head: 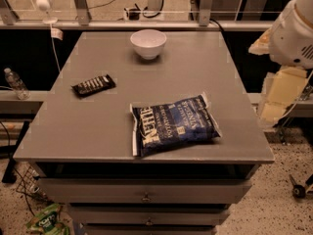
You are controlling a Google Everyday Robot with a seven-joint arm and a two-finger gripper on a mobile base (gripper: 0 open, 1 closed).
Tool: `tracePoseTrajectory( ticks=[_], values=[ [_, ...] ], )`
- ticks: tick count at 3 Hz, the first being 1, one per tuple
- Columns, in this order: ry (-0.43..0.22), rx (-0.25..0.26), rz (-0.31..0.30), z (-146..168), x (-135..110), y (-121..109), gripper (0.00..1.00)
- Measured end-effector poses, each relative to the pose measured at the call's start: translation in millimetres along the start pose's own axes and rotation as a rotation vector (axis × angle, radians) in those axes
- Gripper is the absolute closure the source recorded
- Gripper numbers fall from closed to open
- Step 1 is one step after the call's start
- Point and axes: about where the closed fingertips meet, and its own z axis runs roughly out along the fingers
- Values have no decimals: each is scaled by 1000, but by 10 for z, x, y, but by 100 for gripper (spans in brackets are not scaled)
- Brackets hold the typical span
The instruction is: Pick blue chip bag
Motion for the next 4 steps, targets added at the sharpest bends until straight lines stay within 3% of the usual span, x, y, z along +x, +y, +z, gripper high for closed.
tracePoseTrajectory(
  ticks=[2, 4],
  values=[
    [-80, -83, -200, 537, -501, -227, 0],
    [-97, -169, -317, 956, -865, -48, 0]
  ],
)
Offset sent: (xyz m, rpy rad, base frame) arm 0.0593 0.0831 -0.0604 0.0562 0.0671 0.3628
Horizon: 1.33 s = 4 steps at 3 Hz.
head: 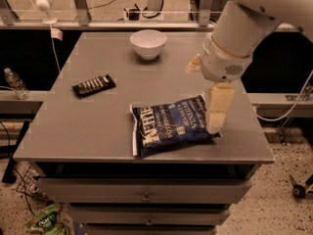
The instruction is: Pick blue chip bag
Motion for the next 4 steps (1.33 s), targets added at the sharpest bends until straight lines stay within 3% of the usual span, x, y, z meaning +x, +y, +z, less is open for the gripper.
tracePoseTrajectory(
  ticks=[1, 3, 4],
  values=[
    [0, -30, -25, 188, -115, 14, 0],
    [34, -55, -11, 492, -86, 6, 0],
    [47, -61, 7, 559, -13, 13, 19]
  ],
)
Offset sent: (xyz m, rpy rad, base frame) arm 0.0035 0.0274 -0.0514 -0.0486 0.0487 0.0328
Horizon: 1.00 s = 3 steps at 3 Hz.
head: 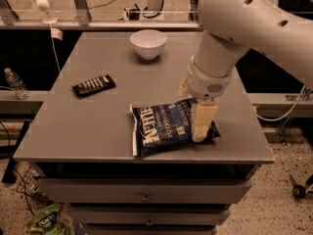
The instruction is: Pick blue chip bag
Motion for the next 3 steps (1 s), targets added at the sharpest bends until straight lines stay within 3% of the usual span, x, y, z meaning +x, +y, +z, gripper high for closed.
tracePoseTrajectory(
  ticks=[2, 3],
  values=[
    [3, 33, 38, -115, 141, -21, 65],
    [-19, 106, 66, -394, 260, -85, 89]
  ],
)
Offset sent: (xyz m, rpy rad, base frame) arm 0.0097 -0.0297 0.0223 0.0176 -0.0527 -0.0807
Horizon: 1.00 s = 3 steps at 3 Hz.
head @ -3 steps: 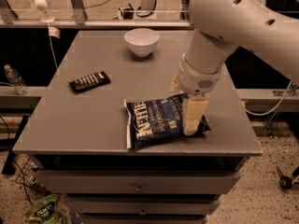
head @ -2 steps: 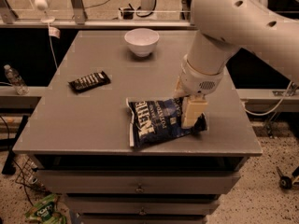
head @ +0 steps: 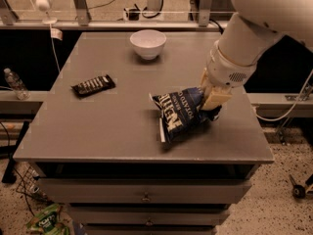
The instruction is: Pick blue chip bag
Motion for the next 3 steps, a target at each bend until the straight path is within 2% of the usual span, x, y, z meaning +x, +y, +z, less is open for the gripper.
tracePoseTrajectory(
  ticks=[1, 2, 3],
  values=[
    [-19, 75, 18, -282, 82, -79, 100],
    [-44, 137, 28, -531, 124, -122, 100],
    [-59, 164, 31, -649, 139, -133, 100]
  ],
)
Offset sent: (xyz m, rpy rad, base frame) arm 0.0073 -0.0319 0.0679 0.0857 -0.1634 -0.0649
